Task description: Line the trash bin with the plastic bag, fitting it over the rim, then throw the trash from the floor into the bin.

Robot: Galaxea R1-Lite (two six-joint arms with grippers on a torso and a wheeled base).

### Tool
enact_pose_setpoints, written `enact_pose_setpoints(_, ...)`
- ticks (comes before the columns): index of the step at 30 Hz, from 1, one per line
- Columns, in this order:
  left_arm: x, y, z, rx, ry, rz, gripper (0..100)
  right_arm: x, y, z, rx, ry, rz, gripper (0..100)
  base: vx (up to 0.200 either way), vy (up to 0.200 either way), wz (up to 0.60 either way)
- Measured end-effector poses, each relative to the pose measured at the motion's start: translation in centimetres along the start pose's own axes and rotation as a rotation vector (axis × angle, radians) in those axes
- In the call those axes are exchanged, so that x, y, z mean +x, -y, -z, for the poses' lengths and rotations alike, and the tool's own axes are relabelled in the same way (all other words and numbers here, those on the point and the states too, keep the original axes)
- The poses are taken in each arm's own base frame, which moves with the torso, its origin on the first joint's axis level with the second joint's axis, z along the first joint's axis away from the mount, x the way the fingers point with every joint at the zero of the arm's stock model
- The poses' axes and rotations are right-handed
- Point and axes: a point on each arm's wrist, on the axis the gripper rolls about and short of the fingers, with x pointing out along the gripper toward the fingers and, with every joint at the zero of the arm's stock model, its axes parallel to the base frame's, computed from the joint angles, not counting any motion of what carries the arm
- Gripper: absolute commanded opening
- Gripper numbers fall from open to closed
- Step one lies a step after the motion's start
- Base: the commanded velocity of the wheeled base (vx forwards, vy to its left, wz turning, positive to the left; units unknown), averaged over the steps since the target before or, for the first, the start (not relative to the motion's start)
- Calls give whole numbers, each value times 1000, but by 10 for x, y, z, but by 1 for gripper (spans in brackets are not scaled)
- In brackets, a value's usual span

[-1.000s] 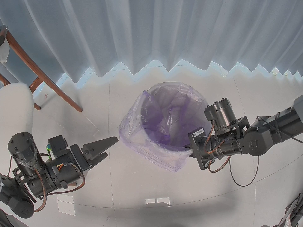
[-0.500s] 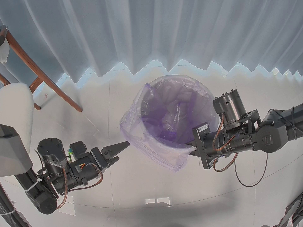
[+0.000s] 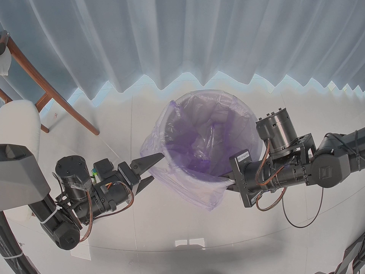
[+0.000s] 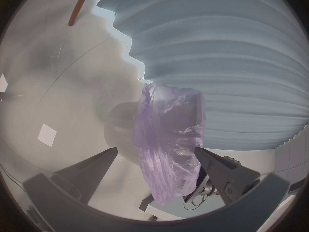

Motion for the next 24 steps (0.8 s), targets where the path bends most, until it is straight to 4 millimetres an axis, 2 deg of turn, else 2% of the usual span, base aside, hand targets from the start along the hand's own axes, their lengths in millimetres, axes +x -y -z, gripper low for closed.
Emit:
enact_pose_setpoints(2,1,0,1,1,-4,0,100,0,0,0,-1,-1,-1,0,0,0,0)
enact_pose_setpoints(3,2,0,2,2,-4,-1,0,0,0,0,-1,0,-1,0,0,0,0)
enact_pose_setpoints(18,3,-14,6,-1,14,-71,0,-5,-3,-1,9,4,-19,0,0,0,0)
enact_pose_setpoints(24,4,-28,9,37,1,-119,0,-11,-6,-3,18,8,-40,0,0,0,0)
